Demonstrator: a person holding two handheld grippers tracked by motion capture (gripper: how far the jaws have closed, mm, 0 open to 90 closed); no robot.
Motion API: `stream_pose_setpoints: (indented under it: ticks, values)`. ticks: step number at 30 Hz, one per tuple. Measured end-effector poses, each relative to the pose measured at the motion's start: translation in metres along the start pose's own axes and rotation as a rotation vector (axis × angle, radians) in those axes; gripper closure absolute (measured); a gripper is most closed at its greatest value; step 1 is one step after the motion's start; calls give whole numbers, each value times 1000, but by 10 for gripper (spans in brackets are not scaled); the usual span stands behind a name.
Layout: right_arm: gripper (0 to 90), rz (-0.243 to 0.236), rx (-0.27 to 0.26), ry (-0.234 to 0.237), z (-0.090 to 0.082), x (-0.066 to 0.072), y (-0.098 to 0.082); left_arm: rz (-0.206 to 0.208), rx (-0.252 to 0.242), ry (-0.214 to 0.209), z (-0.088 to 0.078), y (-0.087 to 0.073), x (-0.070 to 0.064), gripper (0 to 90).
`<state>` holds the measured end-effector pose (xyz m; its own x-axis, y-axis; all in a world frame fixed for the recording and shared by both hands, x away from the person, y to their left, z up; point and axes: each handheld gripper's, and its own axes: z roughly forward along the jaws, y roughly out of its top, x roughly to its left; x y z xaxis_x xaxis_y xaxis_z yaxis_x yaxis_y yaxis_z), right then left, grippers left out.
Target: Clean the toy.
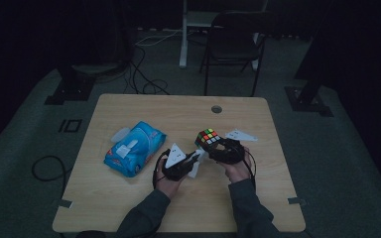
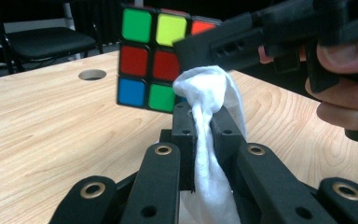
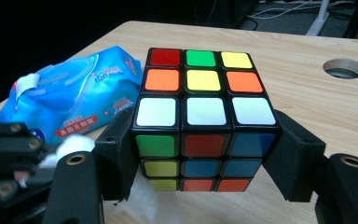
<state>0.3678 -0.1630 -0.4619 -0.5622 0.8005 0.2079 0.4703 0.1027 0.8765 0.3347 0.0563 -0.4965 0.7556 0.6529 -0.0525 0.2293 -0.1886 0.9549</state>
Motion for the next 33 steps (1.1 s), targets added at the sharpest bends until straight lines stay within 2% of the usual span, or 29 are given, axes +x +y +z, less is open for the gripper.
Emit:
stream_pose_setpoints:
  ticks: [9, 12, 20, 28, 33]
  values:
    - [346, -54, 26, 3, -1, -2, -7, 15, -7, 2, -7, 9, 6, 844]
    - [346, -83, 36, 4, 0, 0, -9, 26, 1, -9, -8, 13, 10, 844]
    - [346, -122, 53, 21, 4, 2, -14, 52, 29, -42, -8, 26, 18, 843]
    - [346, -178, 66, 37, 7, 8, -17, 63, 54, -60, -5, 36, 24, 843]
    - [346, -192, 71, 43, 8, 9, -17, 67, 63, -75, -3, 43, 27, 842]
